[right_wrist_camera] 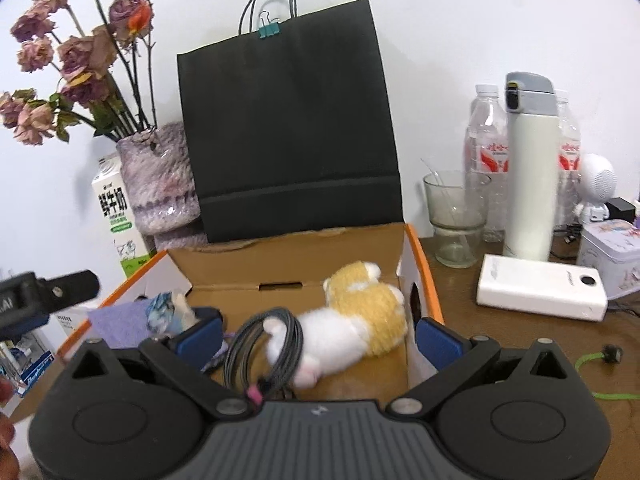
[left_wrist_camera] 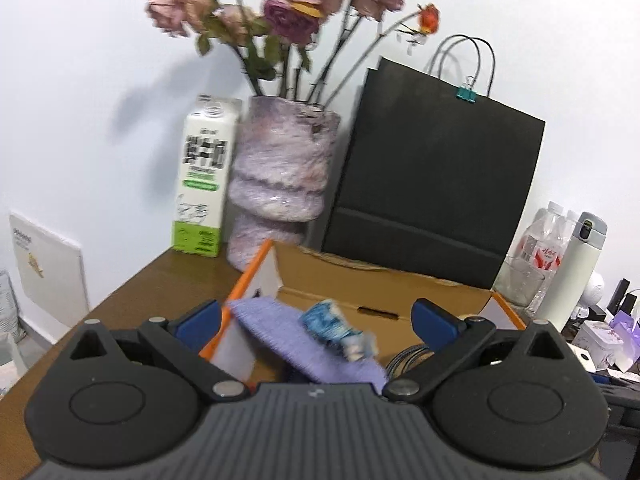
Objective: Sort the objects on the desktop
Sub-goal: 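Move the left tool to the cotton-bud box while the right tool approaches the tissue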
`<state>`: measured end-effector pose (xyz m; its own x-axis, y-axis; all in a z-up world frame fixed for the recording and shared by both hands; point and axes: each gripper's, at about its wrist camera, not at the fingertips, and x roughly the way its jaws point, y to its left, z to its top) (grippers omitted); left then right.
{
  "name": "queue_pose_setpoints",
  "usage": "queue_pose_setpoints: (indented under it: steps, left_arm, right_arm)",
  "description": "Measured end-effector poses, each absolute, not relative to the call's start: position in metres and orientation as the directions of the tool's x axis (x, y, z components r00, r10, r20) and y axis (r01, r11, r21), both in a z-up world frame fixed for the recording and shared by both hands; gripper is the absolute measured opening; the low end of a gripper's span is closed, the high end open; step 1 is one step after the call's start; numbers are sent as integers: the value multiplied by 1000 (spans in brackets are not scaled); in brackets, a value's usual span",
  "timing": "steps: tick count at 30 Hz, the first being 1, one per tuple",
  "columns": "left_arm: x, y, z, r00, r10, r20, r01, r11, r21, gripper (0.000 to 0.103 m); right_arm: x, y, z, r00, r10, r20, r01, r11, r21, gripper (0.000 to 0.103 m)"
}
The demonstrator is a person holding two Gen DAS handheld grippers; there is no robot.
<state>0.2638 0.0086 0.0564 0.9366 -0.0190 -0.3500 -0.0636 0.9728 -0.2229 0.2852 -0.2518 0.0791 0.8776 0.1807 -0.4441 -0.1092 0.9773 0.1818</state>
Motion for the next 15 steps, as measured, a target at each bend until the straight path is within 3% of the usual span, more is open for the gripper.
queue_pose_setpoints:
  steps: [5,15]
  left_arm:
    - [238,32,48,928,29,-372,-121,967,-226,103]
    - [198,70,33,896,77,-436,-188,958,-216,103]
  right_arm:
    - [256,-245,73,884,154,-440,-122,987,101,103]
    - [212,-250,60,864,149,-481,-123,989,87,103]
